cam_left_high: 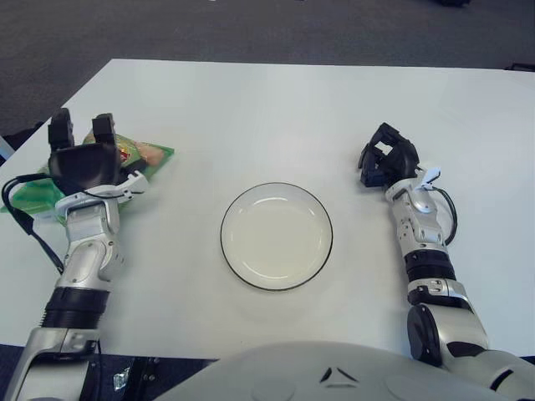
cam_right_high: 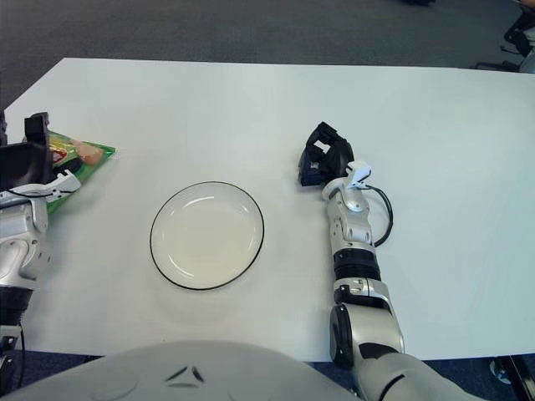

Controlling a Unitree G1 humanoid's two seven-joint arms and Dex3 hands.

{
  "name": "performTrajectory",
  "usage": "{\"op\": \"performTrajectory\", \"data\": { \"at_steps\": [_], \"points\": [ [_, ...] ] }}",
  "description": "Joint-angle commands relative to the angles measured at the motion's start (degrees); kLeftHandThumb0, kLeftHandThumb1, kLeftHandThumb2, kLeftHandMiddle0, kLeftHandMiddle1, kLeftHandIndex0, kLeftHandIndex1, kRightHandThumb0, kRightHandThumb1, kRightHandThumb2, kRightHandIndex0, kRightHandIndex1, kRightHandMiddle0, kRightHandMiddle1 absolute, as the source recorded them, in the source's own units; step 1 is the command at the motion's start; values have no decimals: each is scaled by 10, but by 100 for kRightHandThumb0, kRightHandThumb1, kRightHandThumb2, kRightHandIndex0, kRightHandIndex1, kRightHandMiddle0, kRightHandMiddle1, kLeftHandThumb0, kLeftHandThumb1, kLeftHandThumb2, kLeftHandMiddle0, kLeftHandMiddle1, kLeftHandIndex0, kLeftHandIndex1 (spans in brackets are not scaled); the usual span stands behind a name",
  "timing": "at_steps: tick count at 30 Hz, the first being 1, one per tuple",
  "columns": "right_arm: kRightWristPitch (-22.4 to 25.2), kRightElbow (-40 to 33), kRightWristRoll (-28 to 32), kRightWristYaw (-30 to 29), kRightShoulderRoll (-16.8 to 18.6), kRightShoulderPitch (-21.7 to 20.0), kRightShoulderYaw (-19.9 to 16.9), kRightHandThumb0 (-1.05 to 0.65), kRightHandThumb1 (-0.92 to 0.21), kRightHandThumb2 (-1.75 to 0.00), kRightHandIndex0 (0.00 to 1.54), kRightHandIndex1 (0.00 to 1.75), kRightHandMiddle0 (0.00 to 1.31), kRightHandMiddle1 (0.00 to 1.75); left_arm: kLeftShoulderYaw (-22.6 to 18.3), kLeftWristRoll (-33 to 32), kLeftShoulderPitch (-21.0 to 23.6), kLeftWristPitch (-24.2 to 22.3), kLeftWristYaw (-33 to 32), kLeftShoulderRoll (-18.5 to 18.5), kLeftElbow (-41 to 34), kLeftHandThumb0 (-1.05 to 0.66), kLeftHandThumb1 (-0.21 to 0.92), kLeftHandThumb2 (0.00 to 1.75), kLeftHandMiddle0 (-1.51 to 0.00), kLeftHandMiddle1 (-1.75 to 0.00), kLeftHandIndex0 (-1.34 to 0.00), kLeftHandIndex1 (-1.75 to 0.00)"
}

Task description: Put the snack into the plate.

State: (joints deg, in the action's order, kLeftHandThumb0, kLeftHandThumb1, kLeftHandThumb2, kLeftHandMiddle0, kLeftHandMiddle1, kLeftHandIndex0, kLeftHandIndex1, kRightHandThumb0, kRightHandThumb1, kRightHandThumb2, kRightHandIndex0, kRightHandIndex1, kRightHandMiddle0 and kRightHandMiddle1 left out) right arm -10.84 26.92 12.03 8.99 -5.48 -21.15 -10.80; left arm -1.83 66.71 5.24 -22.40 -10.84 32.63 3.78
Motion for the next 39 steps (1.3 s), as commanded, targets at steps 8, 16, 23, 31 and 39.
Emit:
{"op": "performTrajectory", "data": {
  "at_steps": [8, 16, 23, 31, 39],
  "points": [
    [7, 23, -3, -3, 17, 57, 3, -1, 7, -175, 90, 172, 69, 175, 26, 1, 35, -44, 10, 19, 45, -105, 92, 95, 0, 0, 0, -22],
    [9, 18, -3, -3, 17, 60, 3, -1, 7, -175, 89, 173, 68, 175, 43, -7, 41, -65, 35, 25, 63, -105, 92, 99, 0, 0, 0, -9],
    [11, 14, -2, -3, 18, 61, 3, -1, 6, -175, 89, 174, 68, 175, 51, -28, 47, -79, 60, 26, 91, -105, 92, 101, 0, 0, 0, -7],
    [12, 11, 0, 2, 16, 62, 2, -1, 7, -175, 89, 173, 69, 175, 53, -58, 46, -82, 73, 25, 100, -105, 92, 100, 0, 0, 0, -3],
    [17, 6, -3, -3, 16, 63, 3, -1, 7, -175, 89, 173, 69, 175, 28, -126, 28, -82, 65, -2, 58, -105, 92, 94, -6, -24, 0, -34]
  ]
}}
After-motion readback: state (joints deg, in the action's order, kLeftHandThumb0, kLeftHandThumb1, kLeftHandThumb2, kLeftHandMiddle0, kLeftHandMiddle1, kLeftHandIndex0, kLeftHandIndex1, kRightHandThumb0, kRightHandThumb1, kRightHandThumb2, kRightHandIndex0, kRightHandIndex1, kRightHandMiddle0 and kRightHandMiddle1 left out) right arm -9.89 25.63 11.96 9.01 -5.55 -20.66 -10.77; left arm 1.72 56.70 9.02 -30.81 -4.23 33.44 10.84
